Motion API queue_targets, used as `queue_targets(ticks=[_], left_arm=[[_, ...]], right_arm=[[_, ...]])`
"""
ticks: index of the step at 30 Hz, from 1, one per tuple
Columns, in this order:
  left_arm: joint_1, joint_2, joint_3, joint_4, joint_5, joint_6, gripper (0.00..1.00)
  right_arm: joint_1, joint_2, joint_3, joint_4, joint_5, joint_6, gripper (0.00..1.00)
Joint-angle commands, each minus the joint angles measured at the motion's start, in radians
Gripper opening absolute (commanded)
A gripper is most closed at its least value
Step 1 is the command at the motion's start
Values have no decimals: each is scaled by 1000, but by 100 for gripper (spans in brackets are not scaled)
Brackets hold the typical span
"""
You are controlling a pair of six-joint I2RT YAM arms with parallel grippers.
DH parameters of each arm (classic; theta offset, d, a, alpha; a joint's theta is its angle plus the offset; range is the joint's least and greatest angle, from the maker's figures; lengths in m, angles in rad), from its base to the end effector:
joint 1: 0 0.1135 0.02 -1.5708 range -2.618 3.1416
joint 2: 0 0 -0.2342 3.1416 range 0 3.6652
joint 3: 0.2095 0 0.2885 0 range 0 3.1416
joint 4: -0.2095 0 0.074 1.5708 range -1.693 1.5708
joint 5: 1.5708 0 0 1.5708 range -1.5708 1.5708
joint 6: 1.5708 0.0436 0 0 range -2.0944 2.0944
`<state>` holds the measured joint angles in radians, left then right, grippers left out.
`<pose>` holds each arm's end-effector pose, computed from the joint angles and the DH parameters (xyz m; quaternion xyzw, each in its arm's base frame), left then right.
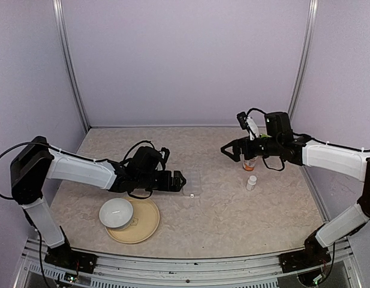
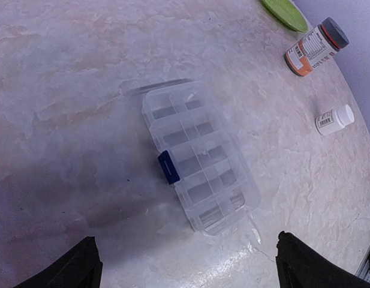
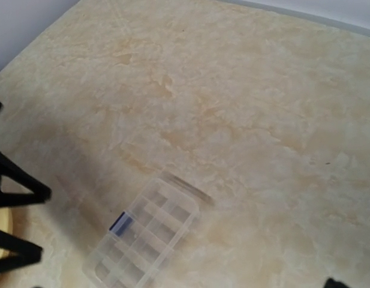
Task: Sort the pills into containers
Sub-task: Move the pill container to the center of the board.
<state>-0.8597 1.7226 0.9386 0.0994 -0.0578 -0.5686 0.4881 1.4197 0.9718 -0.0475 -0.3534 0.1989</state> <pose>0.2556 -0.2928 0.1139 0.1187 0.8953 -0.2610 0.3409 0.3163 0.1850 0.2223 -0.2109 0.8237 0.3120 0.4239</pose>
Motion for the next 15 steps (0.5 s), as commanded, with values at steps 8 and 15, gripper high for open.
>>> queue_targets(ticks=[8, 15], left_arm=[[-54, 192, 145, 52, 73, -43, 99], [-78, 269, 199, 52, 115, -54, 99]], right_arm=[[8, -26, 36, -23, 66, -13, 100], [8, -55, 36, -47, 110, -25, 100]])
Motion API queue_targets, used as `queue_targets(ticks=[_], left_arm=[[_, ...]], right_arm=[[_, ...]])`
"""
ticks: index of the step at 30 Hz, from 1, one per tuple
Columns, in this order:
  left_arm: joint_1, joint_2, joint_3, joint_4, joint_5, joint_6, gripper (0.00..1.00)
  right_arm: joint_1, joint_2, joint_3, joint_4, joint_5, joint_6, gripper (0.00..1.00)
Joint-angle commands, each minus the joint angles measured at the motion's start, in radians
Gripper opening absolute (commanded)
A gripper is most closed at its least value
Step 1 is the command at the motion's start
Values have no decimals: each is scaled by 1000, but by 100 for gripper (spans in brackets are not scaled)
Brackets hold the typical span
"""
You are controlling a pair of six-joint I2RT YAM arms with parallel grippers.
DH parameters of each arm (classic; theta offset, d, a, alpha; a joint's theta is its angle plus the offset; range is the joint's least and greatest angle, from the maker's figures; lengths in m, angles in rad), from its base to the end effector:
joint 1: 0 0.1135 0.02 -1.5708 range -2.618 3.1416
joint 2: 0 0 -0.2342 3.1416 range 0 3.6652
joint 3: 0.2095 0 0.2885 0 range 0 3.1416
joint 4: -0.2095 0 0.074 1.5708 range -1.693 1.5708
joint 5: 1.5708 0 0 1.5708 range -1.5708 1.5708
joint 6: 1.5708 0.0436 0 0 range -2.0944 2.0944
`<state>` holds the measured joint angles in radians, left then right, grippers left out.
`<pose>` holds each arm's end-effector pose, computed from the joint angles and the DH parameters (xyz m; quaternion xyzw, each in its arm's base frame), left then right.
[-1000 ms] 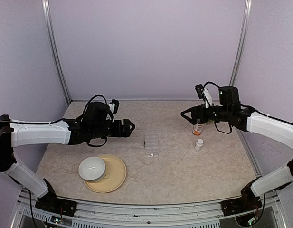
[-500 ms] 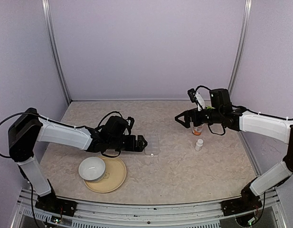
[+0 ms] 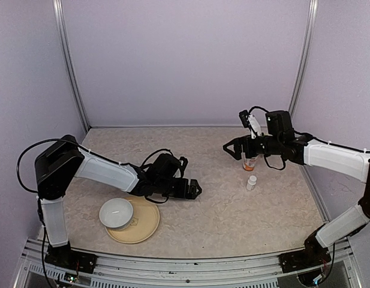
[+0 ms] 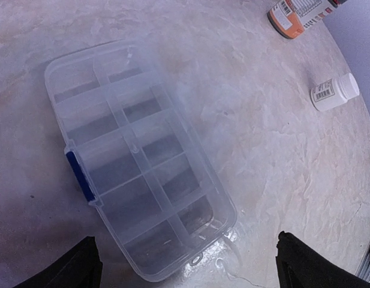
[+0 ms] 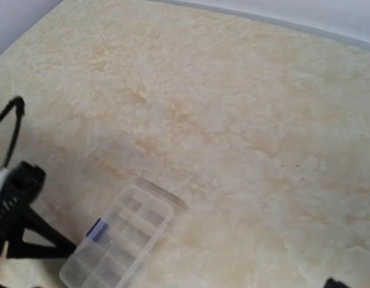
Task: Sort the pills into containers
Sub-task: Move the pill container to the center of the board.
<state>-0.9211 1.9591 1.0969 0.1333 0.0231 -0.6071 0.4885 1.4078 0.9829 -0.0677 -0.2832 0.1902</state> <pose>0.2566 -0.3395 0.0767 0.1474 0.9007 -0.2903 0.2877 0.3174 0.1825 0.2281 -0.1979 0.8294 0.2834 0.4389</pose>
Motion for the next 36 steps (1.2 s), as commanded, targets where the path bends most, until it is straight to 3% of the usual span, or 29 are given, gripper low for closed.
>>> queue_targets(ticks=[1, 19, 27, 36], left_arm=[[-19, 40, 47, 20, 40, -15, 99], [-59, 195, 247, 135, 194, 4, 99], [-58, -12, 99, 133, 121, 60, 99], [-7, -262, -87, 19, -11, 89, 99]], right_arm=[[7, -49, 26, -30, 46, -17, 100], [1, -124, 50, -114, 174, -95, 100], [-7, -78, 70, -134, 60, -200, 100], [0, 31, 113, -134, -83, -275, 100]])
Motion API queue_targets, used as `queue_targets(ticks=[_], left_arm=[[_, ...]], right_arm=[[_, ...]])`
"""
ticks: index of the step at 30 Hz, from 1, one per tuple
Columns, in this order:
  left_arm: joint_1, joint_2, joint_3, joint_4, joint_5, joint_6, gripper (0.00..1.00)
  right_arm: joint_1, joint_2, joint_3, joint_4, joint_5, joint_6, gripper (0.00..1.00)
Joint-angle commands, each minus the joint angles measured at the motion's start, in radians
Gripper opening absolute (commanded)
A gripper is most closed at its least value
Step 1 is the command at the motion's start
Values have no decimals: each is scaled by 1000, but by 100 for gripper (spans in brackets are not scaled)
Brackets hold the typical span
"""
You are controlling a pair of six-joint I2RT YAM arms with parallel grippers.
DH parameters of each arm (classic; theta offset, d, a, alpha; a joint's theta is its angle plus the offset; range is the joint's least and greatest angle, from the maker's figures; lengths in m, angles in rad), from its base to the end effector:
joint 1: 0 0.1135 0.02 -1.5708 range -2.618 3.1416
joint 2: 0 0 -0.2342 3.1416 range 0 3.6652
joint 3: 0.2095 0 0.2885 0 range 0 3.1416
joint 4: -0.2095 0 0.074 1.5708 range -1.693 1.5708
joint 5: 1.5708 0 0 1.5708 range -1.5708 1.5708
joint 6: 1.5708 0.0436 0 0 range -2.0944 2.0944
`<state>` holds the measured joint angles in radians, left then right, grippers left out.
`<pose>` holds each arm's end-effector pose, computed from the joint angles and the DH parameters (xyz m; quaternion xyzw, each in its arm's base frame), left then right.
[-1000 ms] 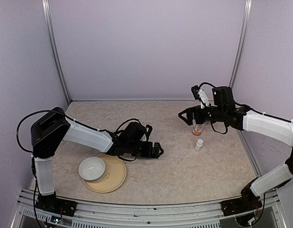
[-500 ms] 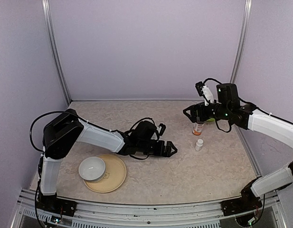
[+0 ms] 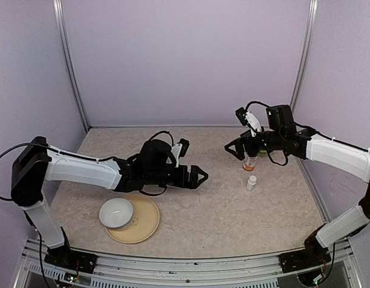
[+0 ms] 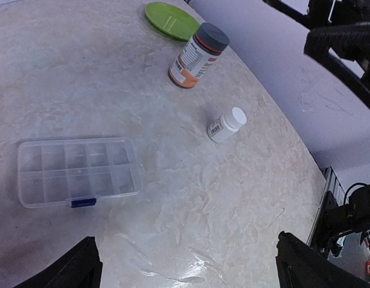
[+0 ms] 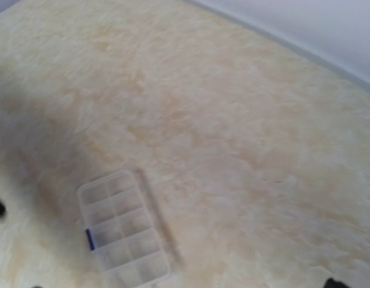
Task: Sort the pills into containers
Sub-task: Move the pill container to the center of the board, then pick up the pill container from the center of the board.
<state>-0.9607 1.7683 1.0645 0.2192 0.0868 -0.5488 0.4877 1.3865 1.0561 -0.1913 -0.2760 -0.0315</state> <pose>0.2397 -0.3495 0.1516 0.1969 0.8326 -0.3808 0.3506 0.3160 0.1811 0.2512 -0.2866 0.8109 0.2282 0.4563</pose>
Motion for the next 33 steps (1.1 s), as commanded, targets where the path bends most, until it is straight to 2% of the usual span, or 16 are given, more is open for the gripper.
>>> queue_targets(ticks=[1, 9, 17, 26, 33], left_arm=[[44, -93, -60, -82, -84, 34, 99], [129, -204, -101, -121, -144, 44, 99], [157, -256, -146, -128, -195, 14, 99], [157, -264, -184, -108, -188, -3, 99], [157, -256, -196, -96, -186, -9, 99]], right_arm=[[7, 80, 53, -15, -96, -66, 100], [87, 253, 152, -90, -11, -157, 100], [156, 425, 254, -175, 72, -220, 100], [173, 576, 343, -257, 55, -241, 100], [181, 624, 391, -303, 44, -247, 100]])
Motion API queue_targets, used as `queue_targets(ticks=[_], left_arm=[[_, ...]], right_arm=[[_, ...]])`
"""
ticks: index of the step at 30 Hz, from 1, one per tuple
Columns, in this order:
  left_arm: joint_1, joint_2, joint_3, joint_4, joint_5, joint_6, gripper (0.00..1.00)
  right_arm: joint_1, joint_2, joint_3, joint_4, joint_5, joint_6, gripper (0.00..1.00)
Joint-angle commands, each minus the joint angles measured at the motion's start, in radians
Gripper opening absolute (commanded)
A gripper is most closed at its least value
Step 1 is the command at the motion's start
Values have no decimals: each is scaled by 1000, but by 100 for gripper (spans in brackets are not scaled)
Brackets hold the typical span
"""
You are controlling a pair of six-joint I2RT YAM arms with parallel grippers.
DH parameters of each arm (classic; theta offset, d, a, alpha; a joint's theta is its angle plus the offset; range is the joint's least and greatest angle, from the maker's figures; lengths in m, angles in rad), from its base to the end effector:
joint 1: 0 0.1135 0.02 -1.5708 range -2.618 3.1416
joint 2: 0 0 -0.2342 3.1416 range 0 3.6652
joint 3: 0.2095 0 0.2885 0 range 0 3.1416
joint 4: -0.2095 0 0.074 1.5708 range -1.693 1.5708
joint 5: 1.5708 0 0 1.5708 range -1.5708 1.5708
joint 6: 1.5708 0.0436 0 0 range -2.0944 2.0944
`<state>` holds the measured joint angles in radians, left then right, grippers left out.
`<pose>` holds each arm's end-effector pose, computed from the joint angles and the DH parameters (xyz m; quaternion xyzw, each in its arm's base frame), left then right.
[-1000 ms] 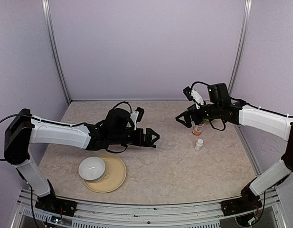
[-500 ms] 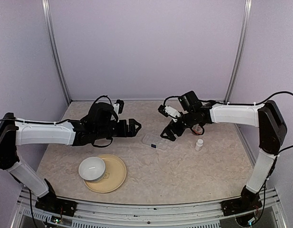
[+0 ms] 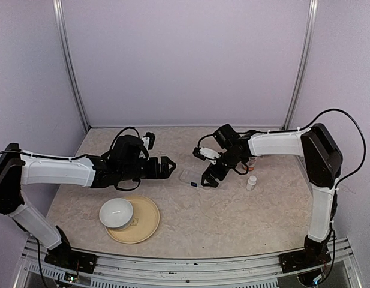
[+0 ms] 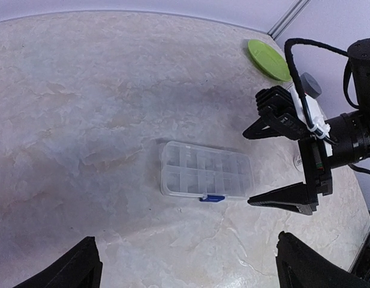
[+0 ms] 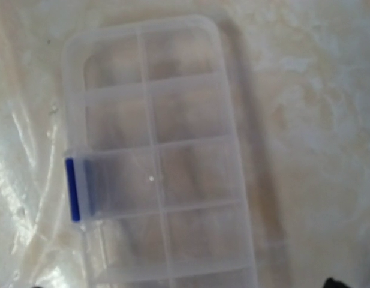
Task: Sort the pills into containers
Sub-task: Pick up the pill container from the center of the board.
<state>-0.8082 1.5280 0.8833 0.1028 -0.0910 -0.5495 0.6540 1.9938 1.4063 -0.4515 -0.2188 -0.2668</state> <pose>0.2600 -0.2664 0.1653 0.0900 0.8653 -0.2778 0.4074 0.3461 0.2772 0.1201 -0.4518 0.8465 0.1536 0.2361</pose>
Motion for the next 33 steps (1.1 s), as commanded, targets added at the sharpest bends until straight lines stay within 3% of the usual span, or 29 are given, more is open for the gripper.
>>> queue_targets(ticks=[1, 27, 33], left_arm=[[4, -13, -15, 23, -7, -9, 99], [-2, 28, -22, 43, 4, -25, 99], [-2, 30, -24, 43, 1, -28, 99]], right_arm=[[15, 22, 46, -50, -18, -12, 100], [38, 120, 93, -61, 67, -23, 100], [45, 115, 66, -40, 89, -20, 92]])
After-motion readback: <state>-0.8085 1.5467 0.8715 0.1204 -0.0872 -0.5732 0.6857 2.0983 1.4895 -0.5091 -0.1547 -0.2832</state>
